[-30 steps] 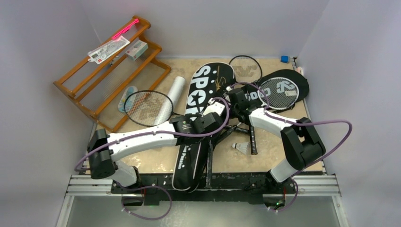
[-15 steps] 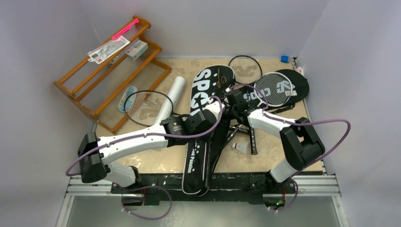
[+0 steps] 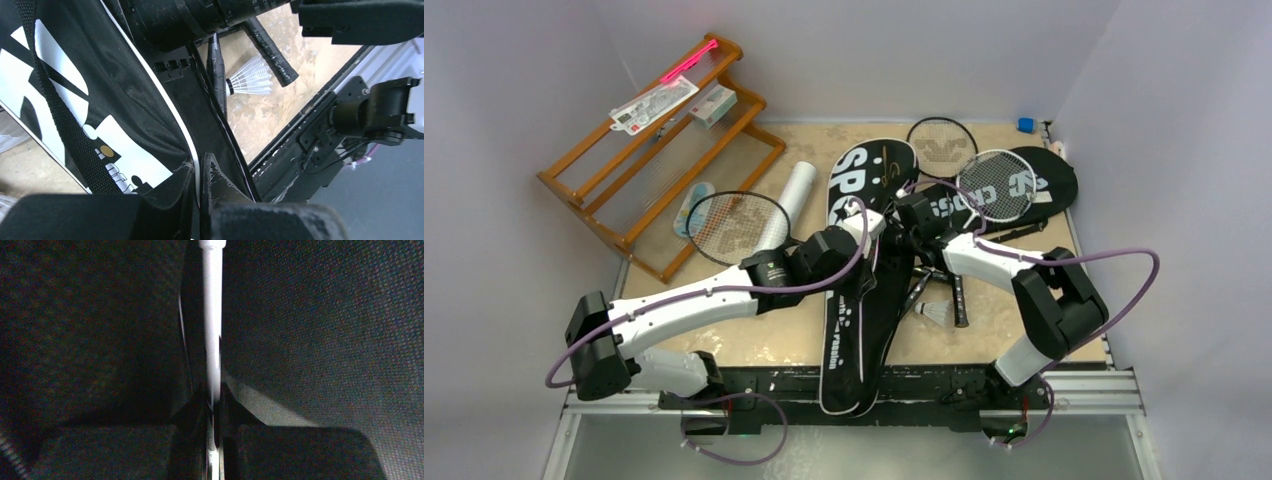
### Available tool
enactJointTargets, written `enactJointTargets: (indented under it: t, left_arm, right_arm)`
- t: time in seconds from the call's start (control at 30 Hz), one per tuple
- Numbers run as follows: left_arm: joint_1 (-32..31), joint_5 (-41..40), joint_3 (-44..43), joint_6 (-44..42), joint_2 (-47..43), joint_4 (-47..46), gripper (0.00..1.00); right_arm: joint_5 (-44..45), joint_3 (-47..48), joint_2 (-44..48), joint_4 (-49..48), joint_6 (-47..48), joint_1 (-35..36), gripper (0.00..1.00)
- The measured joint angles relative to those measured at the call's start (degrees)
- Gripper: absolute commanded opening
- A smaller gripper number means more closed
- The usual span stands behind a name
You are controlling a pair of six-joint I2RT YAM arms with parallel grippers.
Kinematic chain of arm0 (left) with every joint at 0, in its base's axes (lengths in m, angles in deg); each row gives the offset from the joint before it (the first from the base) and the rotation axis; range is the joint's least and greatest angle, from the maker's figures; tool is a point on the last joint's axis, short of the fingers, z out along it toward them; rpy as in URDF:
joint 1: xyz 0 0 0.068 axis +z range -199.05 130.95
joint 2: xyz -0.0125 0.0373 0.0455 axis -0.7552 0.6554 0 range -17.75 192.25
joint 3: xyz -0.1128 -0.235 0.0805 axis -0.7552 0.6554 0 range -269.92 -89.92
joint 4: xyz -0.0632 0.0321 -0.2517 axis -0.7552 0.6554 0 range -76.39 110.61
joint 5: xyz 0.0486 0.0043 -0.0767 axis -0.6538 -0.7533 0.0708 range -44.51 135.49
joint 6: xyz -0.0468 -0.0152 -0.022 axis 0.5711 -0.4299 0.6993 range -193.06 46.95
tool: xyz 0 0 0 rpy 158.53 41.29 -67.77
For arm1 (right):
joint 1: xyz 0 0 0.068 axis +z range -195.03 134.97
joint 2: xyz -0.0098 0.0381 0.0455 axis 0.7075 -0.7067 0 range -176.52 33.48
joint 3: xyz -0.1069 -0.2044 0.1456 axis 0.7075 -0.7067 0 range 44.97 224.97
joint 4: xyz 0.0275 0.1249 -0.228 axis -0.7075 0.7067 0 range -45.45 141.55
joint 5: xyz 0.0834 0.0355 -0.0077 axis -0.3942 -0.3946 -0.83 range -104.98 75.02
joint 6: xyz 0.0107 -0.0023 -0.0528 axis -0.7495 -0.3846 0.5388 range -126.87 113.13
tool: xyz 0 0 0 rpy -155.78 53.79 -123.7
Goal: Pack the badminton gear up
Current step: Place the racket in the racket bag.
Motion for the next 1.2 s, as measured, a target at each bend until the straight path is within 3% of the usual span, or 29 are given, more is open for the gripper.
enactJointTargets:
  t: [0.07, 0.2, 0.33, 0.43, 0.73, 1.2]
  left_arm:
    - [1.5, 2.4, 2.3, 0.7, -1.6, -2.8, 0.0]
    - [4.2, 5.5, 5.3, 2.0, -4.0, -5.8, 0.0]
    - [7.0, 8.5, 6.8, 3.5, -5.9, -6.2, 0.0]
    - [9.1, 9.6, 7.9, 4.4, -7.8, -6.2, 0.0]
    - [11.1, 9.6, 8.5, 4.7, -9.1, -4.9, 0.0]
    - [11.8, 4.3, 7.8, 4.1, -8.7, 1.3, 0.0]
  right_arm:
    - [0.7, 0.0, -0.6, -0.7, -0.1, 0.5, 0.0]
    - [0.9, 0.0, -2.1, -1.8, 0.2, 1.0, 0.21]
    - [3.0, 0.0, -2.1, -3.0, 1.6, 0.7, 0.49]
    - [3.8, 0.0, -1.4, -2.4, 3.5, 0.3, 0.59]
    - [3.9, -1.9, 6.4, 2.0, 7.0, 0.1, 0.63]
    - [3.7, -1.5, 11.3, 12.1, 10.8, -5.0, 0.69]
